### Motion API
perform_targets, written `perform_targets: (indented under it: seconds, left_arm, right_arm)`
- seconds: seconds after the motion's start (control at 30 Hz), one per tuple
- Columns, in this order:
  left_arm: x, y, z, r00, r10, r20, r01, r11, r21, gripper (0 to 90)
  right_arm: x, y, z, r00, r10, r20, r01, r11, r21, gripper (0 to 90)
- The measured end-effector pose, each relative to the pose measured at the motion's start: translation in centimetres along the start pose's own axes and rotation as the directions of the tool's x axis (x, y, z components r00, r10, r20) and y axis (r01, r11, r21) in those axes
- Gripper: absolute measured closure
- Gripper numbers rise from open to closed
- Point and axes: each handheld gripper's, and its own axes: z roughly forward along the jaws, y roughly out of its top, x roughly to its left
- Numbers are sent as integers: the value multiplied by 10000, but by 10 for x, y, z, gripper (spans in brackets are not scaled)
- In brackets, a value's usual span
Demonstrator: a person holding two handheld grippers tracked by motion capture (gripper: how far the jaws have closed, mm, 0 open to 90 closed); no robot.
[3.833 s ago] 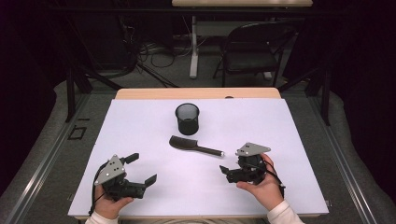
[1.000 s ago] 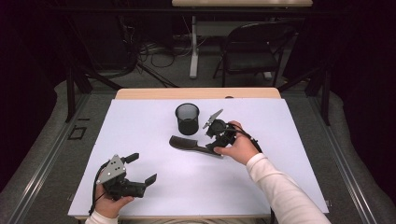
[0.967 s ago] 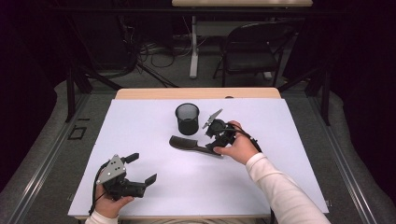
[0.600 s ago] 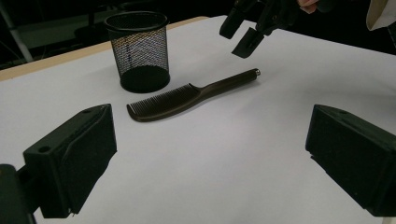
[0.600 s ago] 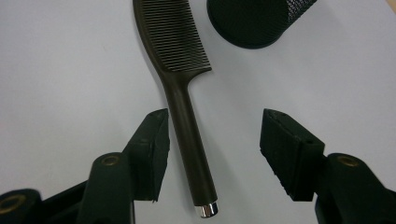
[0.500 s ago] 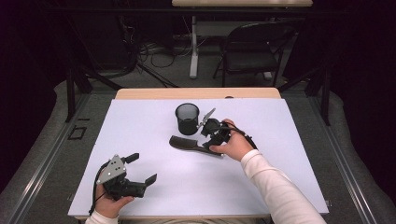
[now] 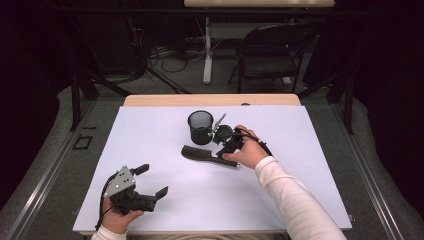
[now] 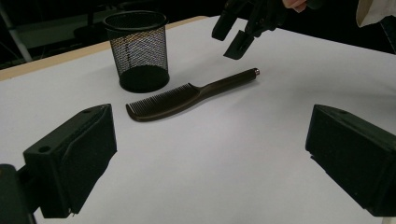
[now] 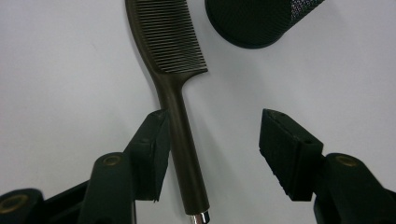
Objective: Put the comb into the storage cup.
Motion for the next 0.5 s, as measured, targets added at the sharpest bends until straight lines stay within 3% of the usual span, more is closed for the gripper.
perform_targets:
  seconds: [0.5]
  left_arm:
    - [1,0,0,10000,9,59,-9,10000,37,20]
  right_arm:
    - [-2,3,12,9994,-108,-322,130,9976,684,477]
